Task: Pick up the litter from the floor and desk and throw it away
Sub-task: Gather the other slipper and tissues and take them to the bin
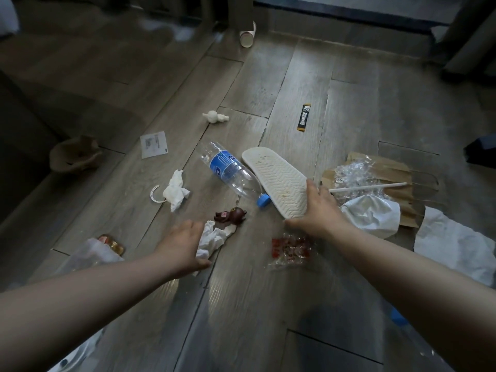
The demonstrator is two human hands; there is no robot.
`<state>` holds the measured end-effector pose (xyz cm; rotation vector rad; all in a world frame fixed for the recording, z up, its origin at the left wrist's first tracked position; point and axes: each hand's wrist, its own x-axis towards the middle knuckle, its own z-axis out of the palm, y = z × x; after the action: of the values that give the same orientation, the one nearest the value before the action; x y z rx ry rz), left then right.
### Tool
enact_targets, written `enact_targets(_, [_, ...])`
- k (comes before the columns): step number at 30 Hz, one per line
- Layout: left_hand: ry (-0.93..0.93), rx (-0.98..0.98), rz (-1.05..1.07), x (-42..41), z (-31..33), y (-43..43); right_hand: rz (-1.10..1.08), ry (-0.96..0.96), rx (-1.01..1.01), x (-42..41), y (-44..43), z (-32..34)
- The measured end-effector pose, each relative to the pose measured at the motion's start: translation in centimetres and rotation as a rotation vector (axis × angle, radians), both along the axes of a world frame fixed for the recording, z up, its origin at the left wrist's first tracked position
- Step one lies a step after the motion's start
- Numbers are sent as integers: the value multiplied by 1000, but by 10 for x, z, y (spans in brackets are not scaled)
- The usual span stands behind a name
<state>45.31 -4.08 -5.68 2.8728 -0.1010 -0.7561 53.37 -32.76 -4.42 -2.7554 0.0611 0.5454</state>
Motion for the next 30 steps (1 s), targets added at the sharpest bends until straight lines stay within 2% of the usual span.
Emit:
enact_targets(11, [44,-30,-21,-9,4,-6,-38,75,-23,15,13,-3])
enact_targets(21, [22,-90,-71,-7,11,-35,-47,-48,209,-22,-42,34])
enact_targets(27, [-29,-176,-133,-5,25,-57,-225,-132,291,-53,-90,53])
enact_targets(30, [59,-135,-184,-8,25,-67,-302,-170,282,-65,-114,61])
